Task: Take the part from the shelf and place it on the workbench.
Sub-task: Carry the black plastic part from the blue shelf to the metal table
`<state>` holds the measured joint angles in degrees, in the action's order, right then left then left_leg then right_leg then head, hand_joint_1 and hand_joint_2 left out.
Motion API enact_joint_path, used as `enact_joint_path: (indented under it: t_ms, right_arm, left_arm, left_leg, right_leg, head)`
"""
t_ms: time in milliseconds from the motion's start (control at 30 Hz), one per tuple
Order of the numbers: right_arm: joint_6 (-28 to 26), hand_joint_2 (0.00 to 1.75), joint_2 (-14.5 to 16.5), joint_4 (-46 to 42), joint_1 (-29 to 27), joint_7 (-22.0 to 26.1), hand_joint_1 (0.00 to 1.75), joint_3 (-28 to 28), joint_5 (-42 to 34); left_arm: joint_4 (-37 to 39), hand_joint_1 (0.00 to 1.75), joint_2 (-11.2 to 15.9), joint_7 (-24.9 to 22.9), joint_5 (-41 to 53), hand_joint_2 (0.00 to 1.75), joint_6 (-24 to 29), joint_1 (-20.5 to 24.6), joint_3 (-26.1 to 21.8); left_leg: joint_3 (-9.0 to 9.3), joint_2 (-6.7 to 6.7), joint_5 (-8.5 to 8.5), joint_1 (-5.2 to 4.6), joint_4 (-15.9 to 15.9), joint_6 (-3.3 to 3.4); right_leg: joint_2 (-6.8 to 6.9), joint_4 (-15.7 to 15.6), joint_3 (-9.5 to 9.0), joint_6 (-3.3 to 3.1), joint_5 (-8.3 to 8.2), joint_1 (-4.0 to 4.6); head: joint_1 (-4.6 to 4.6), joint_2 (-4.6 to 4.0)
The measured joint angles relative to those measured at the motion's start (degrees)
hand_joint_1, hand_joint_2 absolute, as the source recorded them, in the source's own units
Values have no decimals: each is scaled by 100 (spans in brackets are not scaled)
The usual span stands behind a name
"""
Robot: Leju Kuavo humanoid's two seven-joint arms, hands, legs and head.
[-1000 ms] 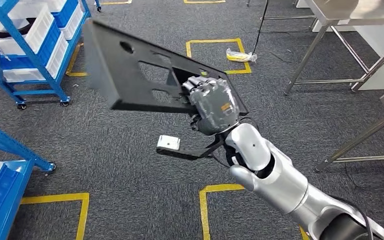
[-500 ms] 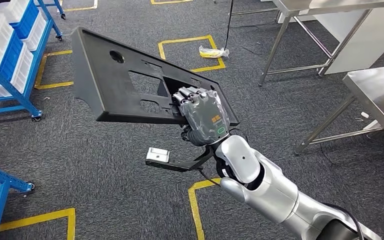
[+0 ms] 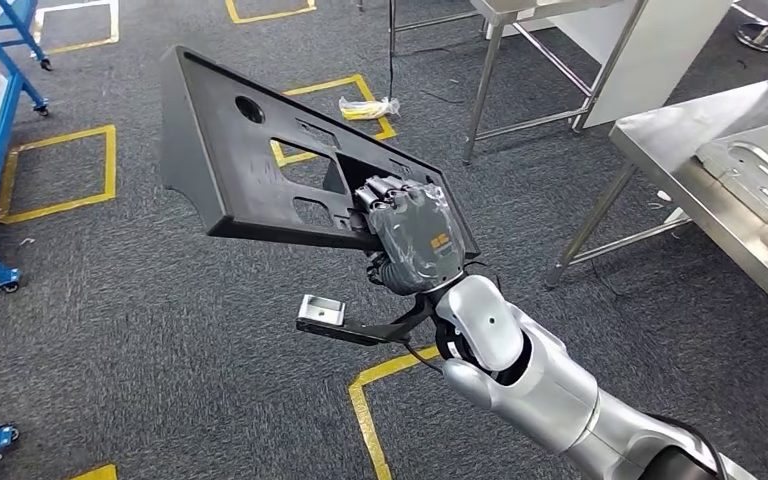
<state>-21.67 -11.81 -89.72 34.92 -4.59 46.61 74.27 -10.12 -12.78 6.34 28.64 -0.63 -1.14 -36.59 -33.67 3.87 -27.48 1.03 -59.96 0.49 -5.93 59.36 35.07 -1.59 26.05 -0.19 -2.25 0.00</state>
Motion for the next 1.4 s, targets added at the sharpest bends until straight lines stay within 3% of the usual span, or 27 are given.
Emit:
enact_joint_path:
  t_ms: [33, 100, 167, 233, 300, 333, 367, 400, 467, 533, 600, 667, 700, 767, 800, 833, 867, 900, 967, 1033, 1100, 1133, 1200, 1267, 1333, 1367, 1400]
  right_arm:
    - [-1, 175, -1, -1, -3, 0, 175, -3, 0]
    - [-2, 175, -12, -5, -14, 0, 175, -15, 0]
    - [-3, 175, -37, -16, -16, 0, 175, -41, 0]
    - [-4, 175, -53, -27, -12, 0, 175, -73, -1]
    - [-4, 175, -56, -28, -19, 0, 175, -91, -2]
    - [-4, 175, -60, -27, -24, 0, 175, -95, -3]
    - [-4, 175, -63, -27, -25, 0, 175, -101, -3]
    - [-4, 175, -66, -27, -22, 0, 175, -109, -4]
    - [-4, 175, -67, -31, -8, 0, 175, -123, -4]
    - [-4, 175, -68, -37, 5, 0, 175, -129, -4]
    - [-5, 175, -75, -44, 11, 0, 175, -132, -2]
    - [-19, 175, -89, -53, 20, -10, 175, -150, 24]
    - [-33, 175, -97, -57, 28, -23, 175, -168, 44]
    - [-76, 175, -143, -59, 34, -51, 175, -218, 76]
    - [-97, 175, -185, -60, 23, -60, 175, -246, 83]
    - [-113, 175, -239, -60, 7, -64, 175, -282, 84]
    - [-123, 175, -290, -61, -8, -69, 175, -325, 84]
    - [-131, 175, -334, -62, -17, -72, 175, -380, 84]
    - [-153, 175, -386, -72, -18, -74, 175, -507, 85]
    - [-183, 175, -420, -87, -9, -77, 175, -618, 117]
    - [-201, 175, -468, -99, -6, -84, 175, -699, 175]
    - [-208, 175, -511, -103, -12, -87, 175, -743, 198]
    - [-248, 175, -594, -108, -5, -87, 175, -836, 220]
    - [-312, 175, -655, -106, 7, -77, 175, -910, 249]
    - [-335, 175, -722, -98, -1, -60, 175, -956, 315]
    - [-324, 175, -766, -91, -4, -52, 175, -976, 355]
    - [-314, 175, -810, -83, -3, -44, 175, -995, 390]
  left_arm:
    - [-1, 0, 1, -1, -1, 175, 2, 1, 0]
    - [-3, 0, -1, -4, -1, 175, 5, 9, -2]
    - [-8, 0, -5, -5, -1, 175, 8, 10, -5]
    - [-10, 0, -11, -5, -2, 175, 9, 0, -8]
    - [-12, 0, -14, -10, -2, 175, 5, -14, -10]
    - [-12, 0, -12, -13, 2, 175, -16, -20, -11]
    - [-13, 0, -9, -15, 9, 175, -50, -22, -13]
    - [-13, 0, -7, -16, 15, 175, -92, -22, -13]
    - [-13, 0, -2, -15, 24, 175, -155, -22, -13]
    - [-13, 0, 3, -16, 22, 175, -178, -23, -13]
    - [-13, 0, 7, -17, 17, 175, -203, -16, -13]
    - [-12, 0, 10, -17, 16, 175, -232, -8, -14]
    - [-11, 0, 12, -17, 27, 175, -246, -4, -14]
    - [-10, 0, 23, -16, 56, 175, -307, 0, -12]
    - [-9, 0, 33, -16, 59, 175, -388, 1, -11]
    - [-8, 0, 46, -16, 43, 175, -516, 2, -11]
    - [-6, 0, 63, -15, 18, 175, -665, 6, -11]
    - [-4, 0, 81, -16, -7, 175, -814, 14, -11]
    - [-2, 0, 120, -22, -34, 175, -1008, 37, -11]
    - [0, 0, 145, -45, -40, 175, -1085, 72, -11]
    - [1, 0, 160, -83, -39, 175, -1101, 116, -12]
    - [2, 0, 167, -107, -39, 175, -1101, 133, -13]
    - [3, 0, 177, -156, -37, 175, -1105, 143, -15]
    - [4, 0, 179, -212, -36, 175, -1109, 134, -15]
    - [5, 0, 181, -262, -36, 175, -1108, 122, -15]
    - [5, 0, 183, -282, -36, 175, -1103, 120, -15]
    - [5, 0, 184, -296, -36, 175, -1095, 121, -15]
  left_leg:
    - [47, 56, 0, -6, 101, 12]
    - [73, -54, 22, -11, 151, 47]
    - [109, -202, 64, 7, 228, 115]
    - [125, -346, 82, 3, 268, 162]
    - [120, -494, 72, -8, 265, 172]
    - [121, -569, 62, -9, 262, 170]
    - [126, -641, 50, -9, 258, 165]
    - [138, -707, 35, -9, 253, 155]
    - [170, -820, -4, -23, 240, 119]
    - [193, -909, -30, -42, 236, 63]
    - [223, -1009, -51, -49, 246, -2]
    - [207, -899, -169, -35, 123, -61]
    - [119, -763, -308, -24, -93, -80]
    - [-235, -494, -668, -9, -835, -96]
    - [-422, -446, -791, -7, -1197, -101]
    - [-542, -427, -802, -7, -1398, -100]
    - [-565, -418, -698, -7, -1385, -93]
    - [-473, -394, -489, -7, -1130, -78]
    - [-160, -206, -91, -2, -366, -32]
    - [31, -35, 20, -5, 71, 7]
    - [66, -71, 12, -16, 139, 47]
    - [82, -134, 34, -8, 176, 77]
    - [125, -266, 82, 23, 269, 152]
    - [143, -395, 90, 23, 309, 197]
    - [145, -532, 71, 20, 305, 203]
    - [151, -601, 56, 20, 301, 198]
    - [164, -665, 39, 21, 296, 191]
  right_leg:
    - [-61, 8, 25, 35, -6, -12]
    - [-164, 1, 60, 110, -27, -40]
    - [23, 153, 144, 158, 88, -20]
    - [377, 726, 425, 191, 410, -6]
    - [525, 1400, 760, 226, 671, -30]
    - [552, 1520, 820, 239, 663, -44]
    - [578, 1398, 754, 247, 544, -55]
    - [627, 1068, 575, 245, 353, -60]
    - [858, 269, 149, 207, 63, -28]
    - [983, -55, -12, 156, 13, 29]
    - [866, -66, -9, 109, 2, 45]
    - [744, -124, -49, 48, -28, 13]
    - [686, -153, -70, 15, -44, -7]
    - [565, -161, -76, -22, -53, -10]
    - [494, -154, -75, -28, -51, -4]
    - [418, -142, -75, -30, -47, 3]
    - [339, -123, -74, -29, -40, 6]
    - [261, -101, -74, -25, -30, 6]
    - [113, -48, -59, 3, -3, 4]
    - [-12, -13, -12, 59, 3, -13]
    - [-127, -27, 29, 136, -28, -34]
    - [-125, -28, 38, 168, -26, -38]
    - [116, 173, 142, 227, 119, -19]
    - [439, 796, 450, 276, 455, -30]
    - [537, 1426, 772, 323, 671, -67]
    - [558, 1491, 809, 343, 632, -86]
    - [592, 1322, 723, 357, 487, -101]
  head:
    - [1, 0]
    - [2, 0]
    - [-10, 0]
    - [-26, 0]
    - [-28, 0]
    - [-27, 0]
    - [-28, 0]
    - [-28, 0]
    - [-28, 0]
    - [-27, 0]
    - [-26, 0]
    - [-25, 0]
    - [-24, 0]
    - [-21, 0]
    - [-22, 0]
    - [-22, 0]
    - [-22, 0]
    - [-22, 0]
    - [-22, 0]
    - [-24, 0]
    - [-24, 0]
    - [-24, 0]
    - [-45, 0]
    - [-67, 0]
    - [-66, 0]
    - [-65, 0]
    - [-64, 0]
